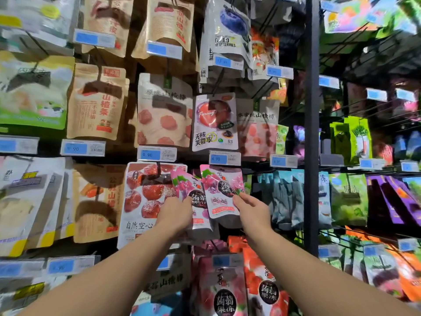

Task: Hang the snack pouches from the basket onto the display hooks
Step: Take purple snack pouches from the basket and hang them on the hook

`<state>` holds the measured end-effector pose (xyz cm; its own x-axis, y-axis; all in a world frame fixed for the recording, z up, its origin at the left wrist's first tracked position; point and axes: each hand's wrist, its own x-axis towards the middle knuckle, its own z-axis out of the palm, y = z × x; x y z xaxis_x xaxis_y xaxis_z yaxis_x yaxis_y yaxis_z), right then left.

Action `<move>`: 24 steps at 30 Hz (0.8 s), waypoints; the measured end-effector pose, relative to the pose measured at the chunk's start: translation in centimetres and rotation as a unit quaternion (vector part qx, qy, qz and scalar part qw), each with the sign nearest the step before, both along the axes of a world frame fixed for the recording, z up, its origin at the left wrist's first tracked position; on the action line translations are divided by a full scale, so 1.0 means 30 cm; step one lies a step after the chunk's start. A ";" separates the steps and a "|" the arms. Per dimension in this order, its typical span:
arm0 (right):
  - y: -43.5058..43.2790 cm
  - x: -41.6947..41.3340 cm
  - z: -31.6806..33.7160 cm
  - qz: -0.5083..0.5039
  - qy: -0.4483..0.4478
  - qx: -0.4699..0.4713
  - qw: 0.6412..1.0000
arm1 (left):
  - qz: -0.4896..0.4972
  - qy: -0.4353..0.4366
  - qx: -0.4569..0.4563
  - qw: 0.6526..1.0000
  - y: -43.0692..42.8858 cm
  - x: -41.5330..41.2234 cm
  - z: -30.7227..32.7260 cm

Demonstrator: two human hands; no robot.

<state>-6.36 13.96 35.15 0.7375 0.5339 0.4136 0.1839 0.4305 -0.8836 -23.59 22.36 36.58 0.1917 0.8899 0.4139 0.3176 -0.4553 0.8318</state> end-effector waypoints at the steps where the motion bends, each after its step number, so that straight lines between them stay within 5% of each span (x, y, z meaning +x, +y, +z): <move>1: 0.002 0.003 0.005 -0.001 -0.005 0.001 1.000 | -0.002 0.003 0.001 1.000 -0.001 -0.003 -0.001; 17: 0.026 0.031 0.062 0.003 -0.004 -0.029 1.000 | -0.012 -0.002 0.032 0.999 0.060 -0.026 -0.026; 24: 0.082 0.031 0.005 0.008 -0.077 -0.062 0.995 | 0.019 -0.053 0.075 0.996 0.056 -0.061 -0.037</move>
